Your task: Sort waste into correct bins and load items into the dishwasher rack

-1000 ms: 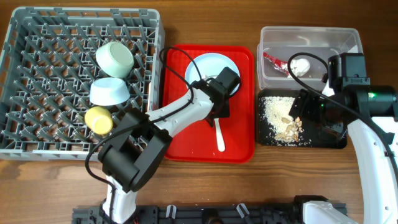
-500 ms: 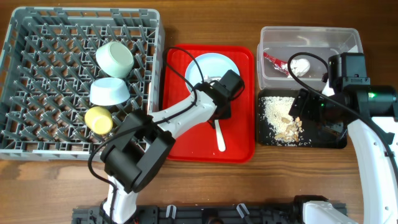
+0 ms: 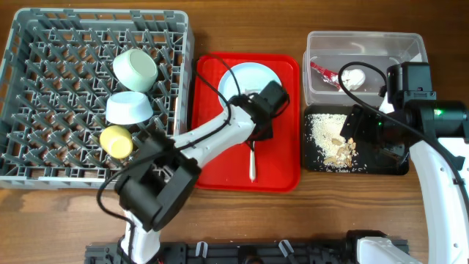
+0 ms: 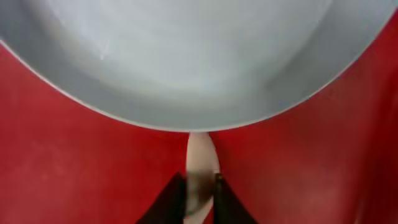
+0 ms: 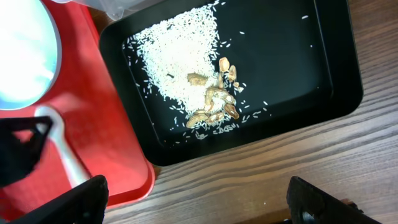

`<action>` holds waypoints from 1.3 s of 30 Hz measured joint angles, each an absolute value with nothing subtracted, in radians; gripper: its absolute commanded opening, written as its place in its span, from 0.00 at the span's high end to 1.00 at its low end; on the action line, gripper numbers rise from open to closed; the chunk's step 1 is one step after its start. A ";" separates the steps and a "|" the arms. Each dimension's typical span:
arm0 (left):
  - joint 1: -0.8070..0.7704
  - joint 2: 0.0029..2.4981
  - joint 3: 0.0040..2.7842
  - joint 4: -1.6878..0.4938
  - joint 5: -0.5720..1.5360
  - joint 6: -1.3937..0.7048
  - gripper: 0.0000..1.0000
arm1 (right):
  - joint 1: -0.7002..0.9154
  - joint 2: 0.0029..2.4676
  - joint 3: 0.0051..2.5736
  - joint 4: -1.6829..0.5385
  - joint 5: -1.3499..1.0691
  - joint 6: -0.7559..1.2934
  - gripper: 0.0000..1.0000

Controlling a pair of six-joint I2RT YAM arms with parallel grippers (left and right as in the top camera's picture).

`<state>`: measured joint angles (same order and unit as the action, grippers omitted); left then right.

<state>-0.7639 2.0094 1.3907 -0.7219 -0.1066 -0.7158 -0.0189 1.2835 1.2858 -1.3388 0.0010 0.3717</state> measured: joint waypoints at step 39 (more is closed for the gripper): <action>-0.798 2.038 1.370 -0.710 -0.097 -0.692 0.96 | -0.019 1.283 1.286 -1.340 0.001 0.368 0.07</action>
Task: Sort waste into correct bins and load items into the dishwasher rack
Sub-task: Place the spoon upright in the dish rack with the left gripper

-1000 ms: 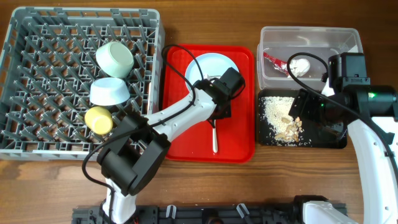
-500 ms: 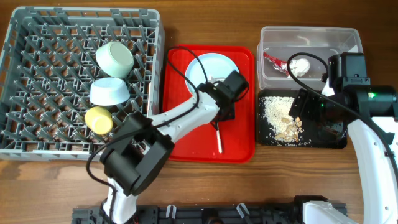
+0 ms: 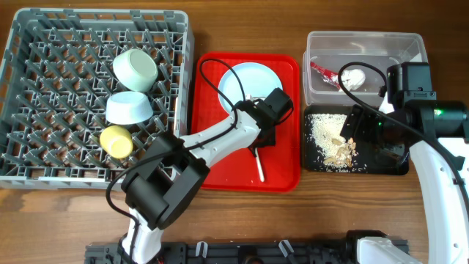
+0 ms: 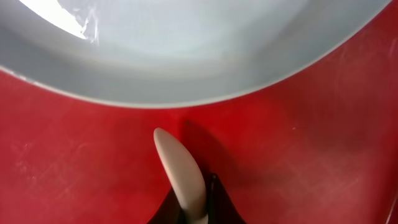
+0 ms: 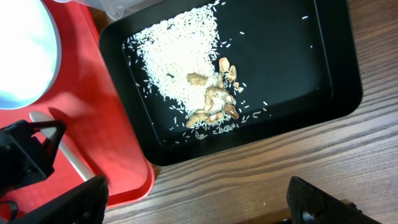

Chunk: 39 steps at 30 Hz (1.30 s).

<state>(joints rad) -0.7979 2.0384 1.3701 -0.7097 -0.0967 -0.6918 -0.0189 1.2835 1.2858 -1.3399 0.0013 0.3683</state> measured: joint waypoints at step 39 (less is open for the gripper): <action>-0.165 1.781 1.396 -0.872 -0.019 -0.038 0.69 | -0.019 1.283 1.286 -1.343 0.001 0.357 0.07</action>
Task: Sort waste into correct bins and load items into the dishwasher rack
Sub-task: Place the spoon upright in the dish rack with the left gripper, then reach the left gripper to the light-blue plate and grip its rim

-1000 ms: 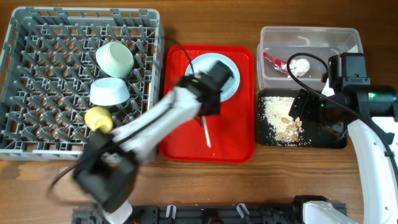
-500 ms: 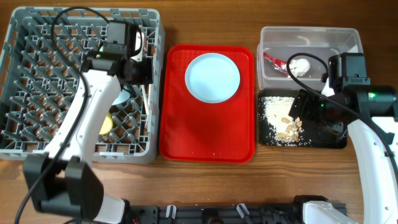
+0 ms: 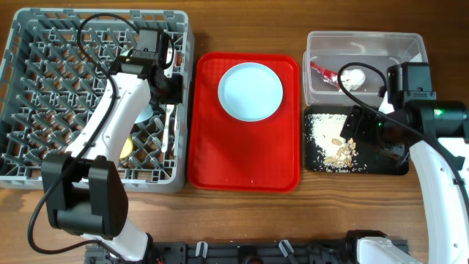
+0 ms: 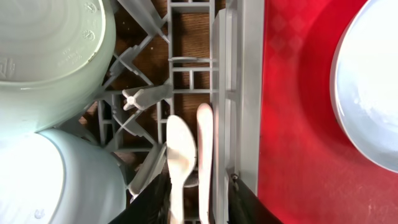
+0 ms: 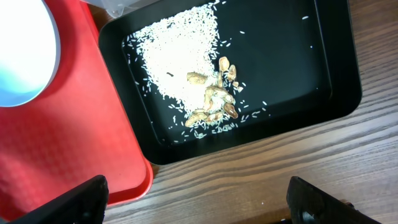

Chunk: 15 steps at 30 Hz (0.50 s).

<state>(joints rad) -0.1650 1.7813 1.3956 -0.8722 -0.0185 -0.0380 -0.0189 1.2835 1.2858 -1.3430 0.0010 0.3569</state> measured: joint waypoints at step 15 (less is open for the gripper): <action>-0.352 1.636 1.397 -0.751 0.154 -0.057 0.40 | -0.019 1.283 1.286 -1.342 0.001 0.353 0.08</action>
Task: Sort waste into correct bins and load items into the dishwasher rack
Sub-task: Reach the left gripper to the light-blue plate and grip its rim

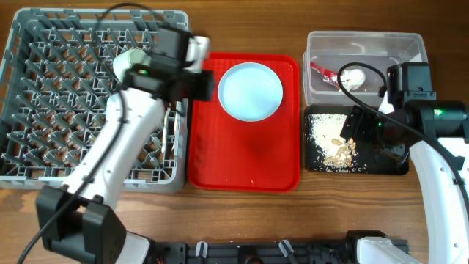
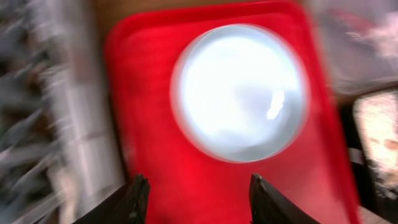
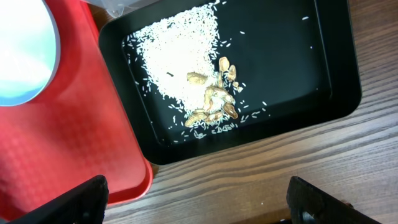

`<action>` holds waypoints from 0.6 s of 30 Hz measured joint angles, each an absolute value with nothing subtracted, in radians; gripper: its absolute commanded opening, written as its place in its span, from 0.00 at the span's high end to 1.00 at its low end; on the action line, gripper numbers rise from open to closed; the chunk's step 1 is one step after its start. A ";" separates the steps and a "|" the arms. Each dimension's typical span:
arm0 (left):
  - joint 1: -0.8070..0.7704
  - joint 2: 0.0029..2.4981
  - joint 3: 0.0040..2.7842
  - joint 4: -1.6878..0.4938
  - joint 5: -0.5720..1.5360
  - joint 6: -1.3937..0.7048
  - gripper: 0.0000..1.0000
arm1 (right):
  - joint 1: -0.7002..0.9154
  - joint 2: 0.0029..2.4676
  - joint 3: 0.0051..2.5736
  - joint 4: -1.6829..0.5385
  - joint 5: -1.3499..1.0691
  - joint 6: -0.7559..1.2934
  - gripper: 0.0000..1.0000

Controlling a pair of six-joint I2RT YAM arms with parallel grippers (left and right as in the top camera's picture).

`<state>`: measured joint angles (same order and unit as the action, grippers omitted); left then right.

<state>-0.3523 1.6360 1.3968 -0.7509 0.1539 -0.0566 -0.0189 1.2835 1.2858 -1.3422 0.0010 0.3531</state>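
Note:
A pale blue plate [image 1: 250, 90] lies on the red tray [image 1: 242, 158]; in the blurred left wrist view the plate [image 2: 239, 93] fills the middle. My left gripper [image 1: 202, 78] hangs over the border between the grey dishwasher rack [image 1: 44, 110] and the tray. The left gripper [image 2: 199, 199] is open with nothing between its fingers. My right gripper [image 3: 202, 199] is open and empty above the black bin [image 3: 298, 74] of rice and nuts. A mint bowl [image 1: 124, 62] shows in the rack beside my arm. No spoon is in sight.
A clear bin [image 1: 364, 55] at the back right holds a red wrapper and a white crumpled piece. The black bin [image 1: 381, 161] sits in front of it. Bare wooden table [image 3: 280, 180] runs along the front.
My left gripper has moved from over the rack's right part to the rack's edge by the tray. It no longer holds the spoon. The right arm is unchanged.
My left gripper was shut on a white spoon lying on the tray below the plate. Then the spoon was lifted off the tray. Later it was held over the rack beside the bowls. Now the gripper is open and empty near the plate.

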 measured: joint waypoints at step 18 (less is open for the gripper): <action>-0.749 2.070 1.398 -0.463 -0.021 0.045 0.33 | -0.019 1.283 1.286 -1.346 0.001 0.353 0.07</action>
<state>-0.7486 2.0705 1.3979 -0.4629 -0.0208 0.0448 -0.0189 1.2835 1.2858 -1.3464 0.0010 0.3531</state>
